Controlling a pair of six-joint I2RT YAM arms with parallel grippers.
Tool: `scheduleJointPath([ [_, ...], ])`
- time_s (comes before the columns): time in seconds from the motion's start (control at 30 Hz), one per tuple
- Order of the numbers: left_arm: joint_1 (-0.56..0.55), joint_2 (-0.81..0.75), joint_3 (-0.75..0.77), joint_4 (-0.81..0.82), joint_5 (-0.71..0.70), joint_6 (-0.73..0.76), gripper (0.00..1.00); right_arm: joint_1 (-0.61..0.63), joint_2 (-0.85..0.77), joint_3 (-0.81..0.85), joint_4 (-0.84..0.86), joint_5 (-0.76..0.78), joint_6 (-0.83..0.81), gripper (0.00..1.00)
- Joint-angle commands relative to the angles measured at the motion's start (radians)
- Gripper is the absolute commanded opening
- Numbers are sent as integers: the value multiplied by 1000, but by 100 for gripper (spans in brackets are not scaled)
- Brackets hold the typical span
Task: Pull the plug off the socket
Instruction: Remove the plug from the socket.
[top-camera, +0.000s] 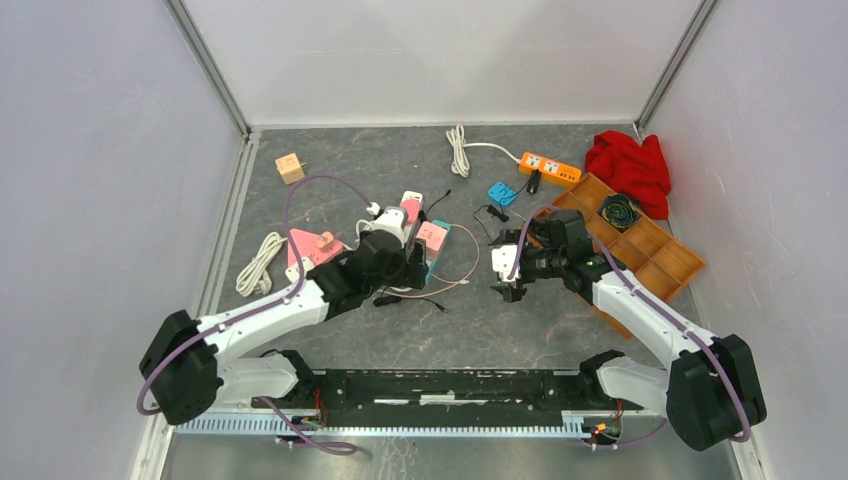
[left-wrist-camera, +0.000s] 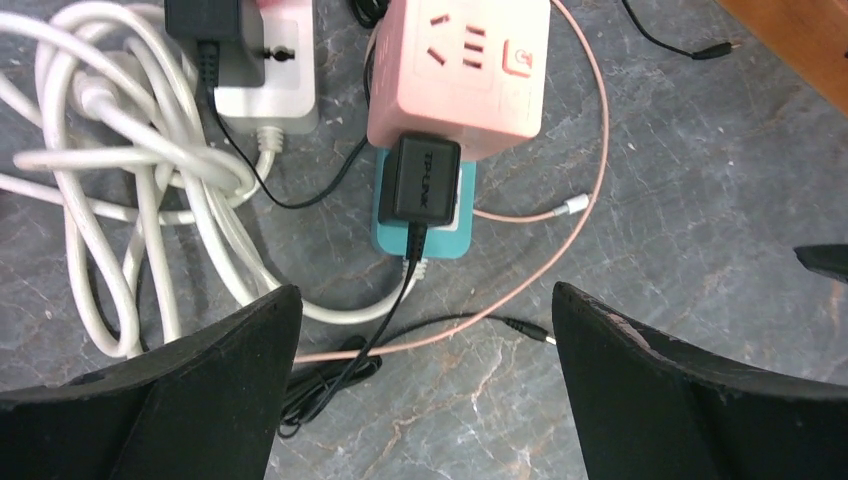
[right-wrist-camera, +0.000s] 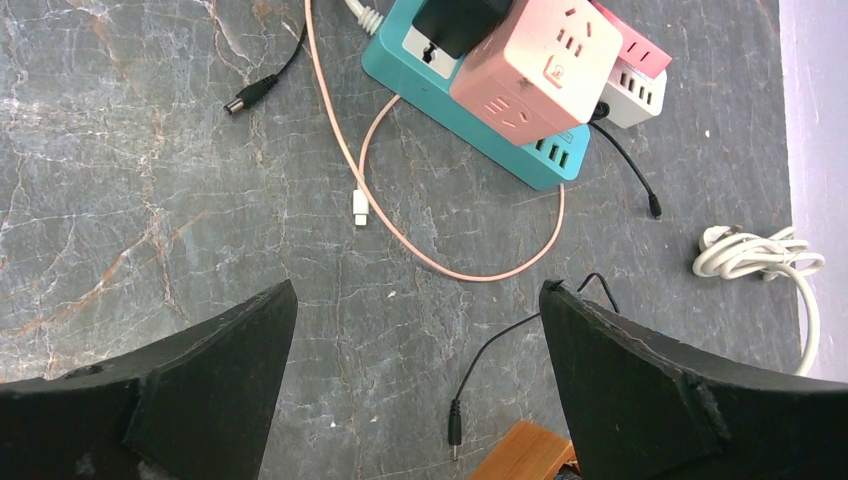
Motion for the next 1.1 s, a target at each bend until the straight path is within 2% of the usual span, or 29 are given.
scheduleJointPath([
  [0.0,-20,77,91,11,-115,77,100,-5,5,20,-1,-7,-22,98],
  [0.3,-22,235,183,15,-143,127,97,-6,9,18,-2,1,-28,98],
  [0.53,-22,306,207,23,-146,157,85,-7,13,20,-6,2,-31,98],
  [0.73,-22,364,236,32,-126,179,69,-8,14,21,-8,4,-32,98],
  [0.93,-22,402,255,33,-121,190,64,-7,13,23,-13,4,-37,98],
  [1.03,-22,421,265,31,-129,198,51,-9,13,23,-15,4,-38,98],
  [1.07,-22,425,268,30,-132,198,49,-7,13,23,-14,4,-39,98],
])
